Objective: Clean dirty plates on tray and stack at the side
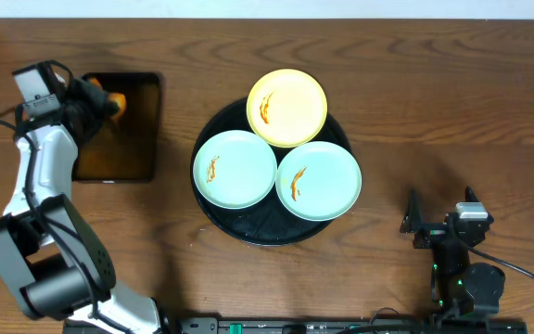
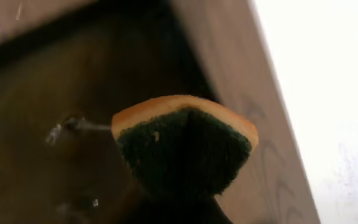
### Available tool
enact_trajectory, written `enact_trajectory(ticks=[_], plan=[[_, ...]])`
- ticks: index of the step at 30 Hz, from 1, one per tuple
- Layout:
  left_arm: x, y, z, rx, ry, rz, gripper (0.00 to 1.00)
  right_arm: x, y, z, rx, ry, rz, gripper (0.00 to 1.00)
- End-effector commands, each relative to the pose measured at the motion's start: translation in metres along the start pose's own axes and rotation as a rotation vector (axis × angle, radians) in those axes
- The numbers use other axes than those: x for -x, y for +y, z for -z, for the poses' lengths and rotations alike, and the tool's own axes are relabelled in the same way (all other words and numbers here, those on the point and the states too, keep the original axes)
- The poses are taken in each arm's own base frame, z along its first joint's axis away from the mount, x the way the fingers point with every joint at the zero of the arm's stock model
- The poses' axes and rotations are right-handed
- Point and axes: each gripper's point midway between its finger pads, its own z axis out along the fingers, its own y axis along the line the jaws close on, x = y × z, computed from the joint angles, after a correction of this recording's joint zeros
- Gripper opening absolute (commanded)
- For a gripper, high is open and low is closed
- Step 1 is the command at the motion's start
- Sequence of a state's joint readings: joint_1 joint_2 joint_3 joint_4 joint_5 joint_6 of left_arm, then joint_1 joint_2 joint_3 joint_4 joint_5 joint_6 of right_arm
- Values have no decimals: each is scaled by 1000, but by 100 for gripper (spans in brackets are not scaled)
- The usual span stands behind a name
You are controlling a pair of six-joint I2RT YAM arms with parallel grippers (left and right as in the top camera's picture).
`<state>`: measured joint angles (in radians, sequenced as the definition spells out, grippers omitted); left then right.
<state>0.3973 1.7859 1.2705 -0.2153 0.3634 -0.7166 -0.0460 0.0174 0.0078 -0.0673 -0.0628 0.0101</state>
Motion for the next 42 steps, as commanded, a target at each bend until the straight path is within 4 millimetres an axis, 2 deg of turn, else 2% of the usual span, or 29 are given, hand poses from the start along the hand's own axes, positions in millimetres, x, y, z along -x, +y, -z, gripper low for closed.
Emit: enact_trajectory(ticks=[1,5,8,11,13,16,18,20,21,23,25,29,31,33,34,36,39,40,42], plan=[[43,-70,61,-179,-185,-158,7,-1,1,0,4,2,12,99],[65,-116,119,-297,-363,-311,7,-1,1,0,4,2,12,99],[68,-121,129,-256,-429,-425,7,-1,1,0,4,2,12,99],[58,-103,107,-160,-387,-509,7,-1,1,0,4,2,12,99],[42,-84,75,-97,-310,-580,7,-1,1,0,4,2,12,99],[17,-42,19,2,-166,-676,8,-1,1,0,4,2,12,99],[4,-17,-7,56,-84,-774,7,-1,1,0,4,2,12,99],[0,-4,-15,81,-44,-867,7,-1,1,0,4,2,12,99],[2,-7,-13,79,-51,-876,7,-1,1,0,4,2,12,99],[11,-26,3,42,-105,-889,7,-1,1,0,4,2,12,99],[25,-58,31,-22,-201,-915,8,-1,1,0,4,2,12,99],[49,-126,115,-152,-461,-976,7,-1,1,0,4,2,12,99],[54,-145,147,-190,-552,-993,7,-1,1,0,4,2,12,99],[55,-149,158,-197,-572,-996,8,-1,1,0,4,2,12,99],[54,-145,156,-184,-563,-991,7,-1,1,0,4,2,12,99],[49,-130,136,-150,-497,-978,7,-1,1,0,4,2,12,99],[32,-86,74,-79,-328,-945,7,-1,1,0,4,2,12,99],[24,-65,46,-44,-255,-929,7,-1,1,0,4,2,12,99],[8,-23,4,38,-122,-895,7,-1,1,0,4,2,12,99]])
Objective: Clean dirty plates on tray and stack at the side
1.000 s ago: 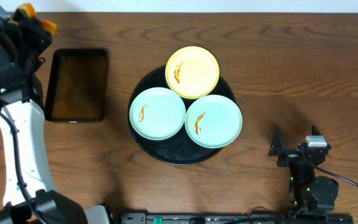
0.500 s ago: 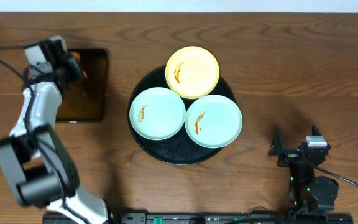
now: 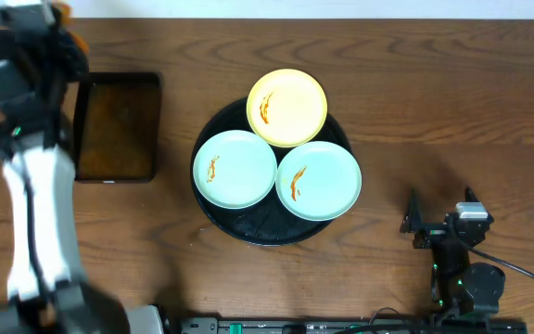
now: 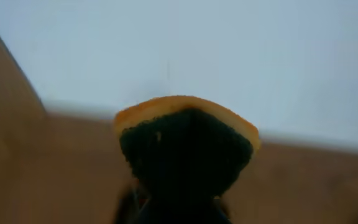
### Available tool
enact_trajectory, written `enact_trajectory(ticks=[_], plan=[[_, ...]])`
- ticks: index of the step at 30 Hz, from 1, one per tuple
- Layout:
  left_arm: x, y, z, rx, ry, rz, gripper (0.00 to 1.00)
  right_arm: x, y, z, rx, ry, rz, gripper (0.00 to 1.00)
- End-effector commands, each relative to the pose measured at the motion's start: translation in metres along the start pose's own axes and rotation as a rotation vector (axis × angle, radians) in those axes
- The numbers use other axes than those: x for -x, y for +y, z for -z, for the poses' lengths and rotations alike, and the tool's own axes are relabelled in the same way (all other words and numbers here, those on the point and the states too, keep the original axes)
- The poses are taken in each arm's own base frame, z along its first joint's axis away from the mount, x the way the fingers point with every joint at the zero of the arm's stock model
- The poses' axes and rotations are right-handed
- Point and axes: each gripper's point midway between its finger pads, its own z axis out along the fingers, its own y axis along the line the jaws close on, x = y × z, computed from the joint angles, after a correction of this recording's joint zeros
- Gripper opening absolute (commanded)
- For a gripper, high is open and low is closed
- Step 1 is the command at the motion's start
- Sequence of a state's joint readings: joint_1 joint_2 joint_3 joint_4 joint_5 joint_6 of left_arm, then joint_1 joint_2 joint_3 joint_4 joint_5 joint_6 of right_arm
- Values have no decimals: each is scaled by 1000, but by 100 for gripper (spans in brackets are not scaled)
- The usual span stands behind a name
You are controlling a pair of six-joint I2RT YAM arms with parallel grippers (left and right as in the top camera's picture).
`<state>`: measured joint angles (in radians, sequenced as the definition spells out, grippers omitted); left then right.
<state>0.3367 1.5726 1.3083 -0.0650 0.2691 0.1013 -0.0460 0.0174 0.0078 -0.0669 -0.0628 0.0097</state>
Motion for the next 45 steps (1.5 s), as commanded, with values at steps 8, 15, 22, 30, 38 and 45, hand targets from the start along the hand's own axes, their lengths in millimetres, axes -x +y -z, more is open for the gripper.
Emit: enact_trajectory(ticks=[8,15,22,30,38,45], plan=[[-49,1,-26,-35,118,21,7,-1,1,0,4,2,11,99],[85,-16,78,-14,-297,-79,7,-1,1,0,4,2,11,99],[-37,0,-7,-23,89,-35,7,-1,1,0,4,2,11,99],[-74,2,-30,-43,205,-5,7,-1,1,0,4,2,11,99],[28,-1,43,41,-82,-104,8,-1,1,0,4,2,11,99],[-114,21,-34,60,320,-29,7,-1,1,0,4,2,11,99]])
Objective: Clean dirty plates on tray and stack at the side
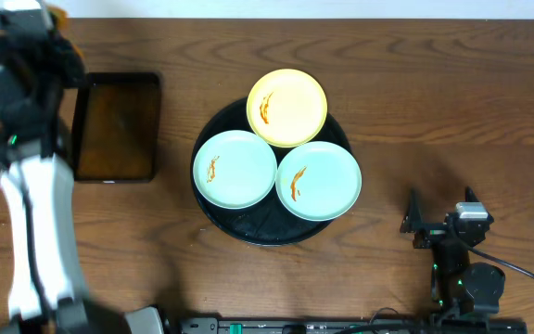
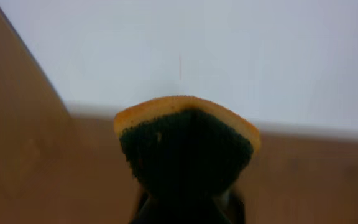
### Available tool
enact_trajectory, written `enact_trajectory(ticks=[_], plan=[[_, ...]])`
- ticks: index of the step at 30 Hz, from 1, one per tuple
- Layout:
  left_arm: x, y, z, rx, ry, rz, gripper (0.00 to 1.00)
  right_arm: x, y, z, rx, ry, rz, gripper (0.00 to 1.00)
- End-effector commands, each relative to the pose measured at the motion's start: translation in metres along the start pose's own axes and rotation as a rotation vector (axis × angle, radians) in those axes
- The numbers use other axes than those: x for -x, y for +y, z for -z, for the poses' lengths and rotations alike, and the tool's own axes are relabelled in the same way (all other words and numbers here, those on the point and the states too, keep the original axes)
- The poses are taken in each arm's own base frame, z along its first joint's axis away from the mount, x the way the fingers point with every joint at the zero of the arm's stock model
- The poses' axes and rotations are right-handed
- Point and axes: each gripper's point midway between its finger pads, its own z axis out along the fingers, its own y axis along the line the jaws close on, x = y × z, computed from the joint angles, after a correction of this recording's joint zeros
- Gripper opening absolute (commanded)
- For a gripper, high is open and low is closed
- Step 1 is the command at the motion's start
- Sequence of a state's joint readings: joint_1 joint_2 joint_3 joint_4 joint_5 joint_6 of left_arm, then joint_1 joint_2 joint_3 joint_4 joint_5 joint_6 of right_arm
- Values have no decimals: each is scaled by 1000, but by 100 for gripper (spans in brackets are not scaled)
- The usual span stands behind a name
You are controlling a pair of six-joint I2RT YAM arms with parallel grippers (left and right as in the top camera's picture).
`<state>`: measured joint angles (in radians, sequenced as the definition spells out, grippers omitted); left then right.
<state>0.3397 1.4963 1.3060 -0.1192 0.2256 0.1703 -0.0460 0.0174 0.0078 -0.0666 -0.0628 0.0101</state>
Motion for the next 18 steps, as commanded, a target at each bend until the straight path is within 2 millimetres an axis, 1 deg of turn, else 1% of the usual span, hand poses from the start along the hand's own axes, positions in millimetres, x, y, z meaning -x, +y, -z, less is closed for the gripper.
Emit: enact_trajectory(ticks=[1,2,3,4,5,6,8,9,10,11,12,13,14,15,17,18], plan=[[-140,4,-61,-3,372,39,7,-1,1,0,4,2,12,99],[-145,3,-61,-6,389,42,7,-1,1,0,4,2,12,99],[-143,3,-59,-7,385,41,7,-1,1,0,4,2,12,99],[-132,2,-54,-5,359,36,7,-1,1,0,4,2,12,99],[-115,3,-47,-1,319,30,7,-1,1,0,4,2,12,99],[-96,3,-38,5,271,22,8,-1,1,0,4,2,12,99],[-37,3,-8,19,111,-2,7,-1,1,0,4,2,12,99],[-11,2,8,22,32,-15,7,-1,1,0,4,2,12,99],[34,-1,43,30,-115,-39,7,-1,1,0,4,2,12,99],[49,-1,56,39,-165,-47,8,-1,1,0,4,2,12,99],[58,1,65,48,-198,-51,8,-1,1,0,4,2,12,99],[59,4,67,63,-201,-49,7,-1,1,0,4,2,12,99],[52,8,62,79,-179,-44,7,-1,1,0,4,2,12,99],[41,11,54,87,-144,-37,7,-1,1,0,4,2,12,99],[0,14,22,75,-21,-17,8,-1,1,0,4,2,12,99],[-30,15,0,64,66,-4,7,-1,1,0,4,2,12,99]])
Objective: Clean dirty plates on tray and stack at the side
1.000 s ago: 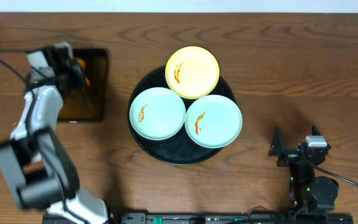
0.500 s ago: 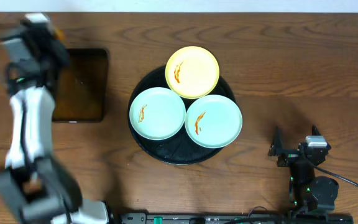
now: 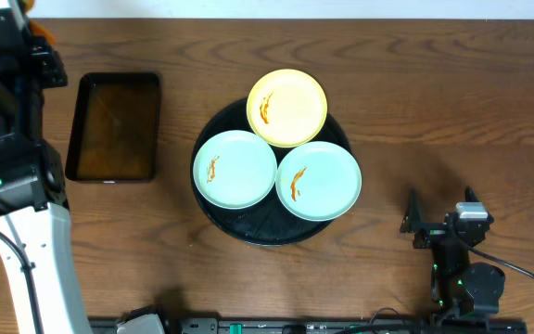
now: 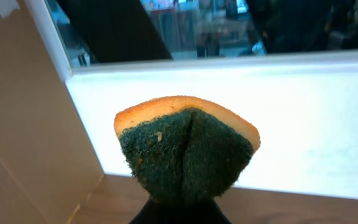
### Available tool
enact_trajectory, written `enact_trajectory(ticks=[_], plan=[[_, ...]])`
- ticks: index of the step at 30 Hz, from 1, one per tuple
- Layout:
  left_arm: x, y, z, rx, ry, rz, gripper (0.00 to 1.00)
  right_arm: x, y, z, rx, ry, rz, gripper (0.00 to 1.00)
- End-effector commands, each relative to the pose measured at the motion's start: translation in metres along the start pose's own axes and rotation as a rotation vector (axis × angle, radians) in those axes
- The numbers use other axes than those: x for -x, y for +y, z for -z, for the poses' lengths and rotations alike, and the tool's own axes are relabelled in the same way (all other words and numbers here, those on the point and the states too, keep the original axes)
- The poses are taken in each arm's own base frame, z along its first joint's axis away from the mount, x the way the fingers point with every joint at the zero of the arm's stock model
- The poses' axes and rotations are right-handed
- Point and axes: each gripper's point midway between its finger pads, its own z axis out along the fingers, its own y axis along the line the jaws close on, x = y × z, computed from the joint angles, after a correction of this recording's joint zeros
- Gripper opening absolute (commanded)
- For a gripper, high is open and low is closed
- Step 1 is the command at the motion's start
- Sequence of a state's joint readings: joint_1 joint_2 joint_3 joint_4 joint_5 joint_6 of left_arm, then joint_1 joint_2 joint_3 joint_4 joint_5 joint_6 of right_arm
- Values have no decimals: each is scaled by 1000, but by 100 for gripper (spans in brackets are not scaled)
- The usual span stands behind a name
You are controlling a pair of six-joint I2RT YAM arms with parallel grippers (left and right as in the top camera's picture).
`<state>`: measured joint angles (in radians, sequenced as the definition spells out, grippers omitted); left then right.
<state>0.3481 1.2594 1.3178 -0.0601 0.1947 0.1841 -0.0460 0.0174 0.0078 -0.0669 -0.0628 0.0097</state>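
Note:
Three stained plates sit on the round black tray [image 3: 248, 229]: a yellow plate [image 3: 286, 107] at the back, a teal plate [image 3: 235, 169] on the left and another teal plate [image 3: 318, 180] on the right, each with an orange smear. My left gripper [image 4: 182, 208] is shut on a folded sponge [image 4: 185, 149], green scouring side towards the camera, orange edge on top. In the overhead view the left gripper [image 3: 28, 32] is raised at the table's far left corner, well away from the plates. My right gripper [image 3: 413, 225] rests at the front right; how its fingers stand is unclear.
A dark rectangular tray [image 3: 116, 127] with brownish liquid lies left of the round tray. The raised left arm [image 3: 17, 186] covers the table's left edge. A bright window and a beige wall fill the left wrist view.
The left arm has risen nearer the overhead camera and looks larger at the left edge. Its wrist view now shows a window and wall. The sponge is still held. The plates and right arm have not moved.
First the left gripper held the sponge over the dark rectangular tray. Then it was up at the table's far left corner, off that tray, and stayed about there. Now it stands higher with the sponge still pinched. The plates have kept their stains and places.

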Motion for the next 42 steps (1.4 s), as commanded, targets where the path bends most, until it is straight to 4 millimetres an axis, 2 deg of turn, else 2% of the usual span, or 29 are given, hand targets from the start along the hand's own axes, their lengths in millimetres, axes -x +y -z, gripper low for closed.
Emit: enact_trajectory(ticks=[1,2,4,6,7,9,12,15,16,18,19,22,24,26,29,32,34,40,42], plan=[[-201,-5,-70,-28,505,63,8,-1,1,0,4,2,11,99],[-236,-8,-75,-39,595,75,7,-1,1,0,4,2,11,99],[-280,-14,-73,-55,723,92,7,-1,1,0,4,2,11,99],[-293,-18,-67,-65,777,97,8,-1,1,0,4,2,11,99],[-289,-18,-66,-65,773,97,8,-1,1,0,4,2,11,99],[-259,-15,-63,-57,709,89,7,-1,1,0,4,2,11,99],[-177,-7,-48,-33,517,67,7,-1,1,0,4,2,11,99],[-87,-2,-15,-6,279,36,7,-1,1,0,4,2,11,99],[-65,-2,-3,-1,218,32,7,-1,1,0,4,2,11,99],[-35,-7,21,-21,139,27,7,-1,1,0,4,2,11,99],[-27,-12,31,-47,119,27,7,-1,1,0,4,2,11,99],[-22,-33,52,-150,122,69,7,-1,1,0,4,2,11,99],[-32,-51,59,-228,178,154,7,-1,1,0,4,2,11,99],[-53,-73,65,-307,285,287,7,-1,1,0,4,2,11,99],[-98,-104,74,-346,530,529,8,-1,1,0,4,2,11,99],[-143,-133,84,-329,785,686,8,-1,1,0,4,2,11,99],[-166,-154,86,-336,911,706,7,-1,1,0,4,2,11,99],[-233,-228,89,-428,1198,593,7,-1,1,0,4,2,11,99],[-260,-242,89,-403,1272,530,8,-1,1,0,4,2,11,99]])
